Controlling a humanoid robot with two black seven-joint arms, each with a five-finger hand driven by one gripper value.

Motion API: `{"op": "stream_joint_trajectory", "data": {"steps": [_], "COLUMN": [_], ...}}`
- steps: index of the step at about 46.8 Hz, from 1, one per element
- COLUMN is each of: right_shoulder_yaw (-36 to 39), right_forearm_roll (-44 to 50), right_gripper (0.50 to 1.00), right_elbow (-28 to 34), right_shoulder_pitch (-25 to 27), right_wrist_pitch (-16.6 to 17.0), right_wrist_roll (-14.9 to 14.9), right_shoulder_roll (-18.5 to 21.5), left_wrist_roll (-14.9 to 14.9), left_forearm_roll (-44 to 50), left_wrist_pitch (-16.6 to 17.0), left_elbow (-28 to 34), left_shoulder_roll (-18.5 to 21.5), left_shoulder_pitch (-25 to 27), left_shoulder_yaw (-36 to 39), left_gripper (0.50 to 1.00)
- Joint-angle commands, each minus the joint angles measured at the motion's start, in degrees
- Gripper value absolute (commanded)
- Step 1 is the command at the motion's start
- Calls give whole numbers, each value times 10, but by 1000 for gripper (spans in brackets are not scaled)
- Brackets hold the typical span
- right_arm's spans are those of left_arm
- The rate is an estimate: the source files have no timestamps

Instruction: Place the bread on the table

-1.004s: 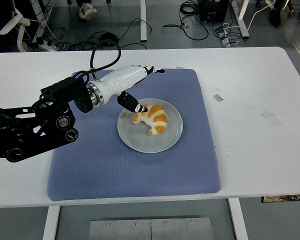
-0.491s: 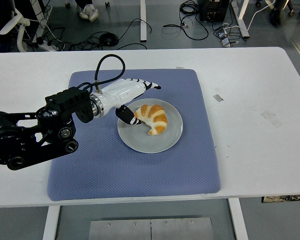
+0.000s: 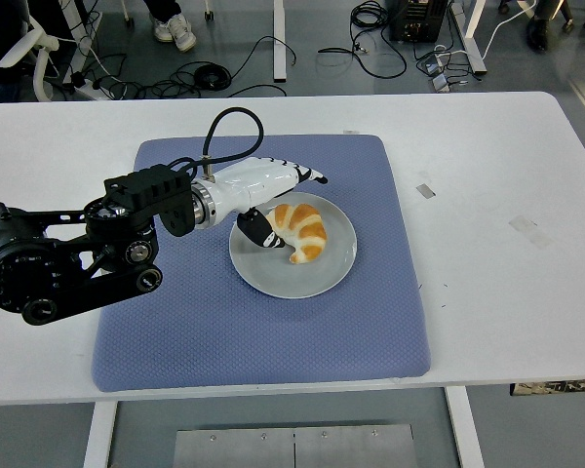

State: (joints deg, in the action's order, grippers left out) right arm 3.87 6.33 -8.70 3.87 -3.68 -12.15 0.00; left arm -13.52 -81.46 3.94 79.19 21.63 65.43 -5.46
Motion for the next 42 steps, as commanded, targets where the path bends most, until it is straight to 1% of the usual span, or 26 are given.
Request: {"op": "stream_joint_trajectory", "data": {"steps": [1,8,14,29,35,42], "right_shoulder_yaw": [0,0,0,0,0,0], "right_forearm_roll": [0,0,0,0,0,0], "right_gripper": [1000,1000,1000,1000,1000,1000], "right_elbow": [0,0,0,0,0,0], "right_shoulder_pitch": [0,0,0,0,0,0], "right_wrist_pitch": [0,0,0,0,0,0], "right_wrist_roll": [0,0,0,-1,0,0], "right_shoulder_roll": [0,0,0,0,0,0], "left_wrist_roll": [1,3,6,14,14,15], "left_forearm_roll": [1,-2,-3,-5,-26,-26], "left_wrist_pitch": [-18,-36,-36,-35,-35,-34], "left_elbow": [-5,-8,-13,-31,-40,-53], "left_shoulder_roll": [0,0,-8,-12,-22,-30], "left_shoulder_pitch": [1,4,4,2,-1,-2], "left_shoulder_yaw": [-2,0,1,2,2,1], "left_gripper": [910,895,892,883,878,871]}}
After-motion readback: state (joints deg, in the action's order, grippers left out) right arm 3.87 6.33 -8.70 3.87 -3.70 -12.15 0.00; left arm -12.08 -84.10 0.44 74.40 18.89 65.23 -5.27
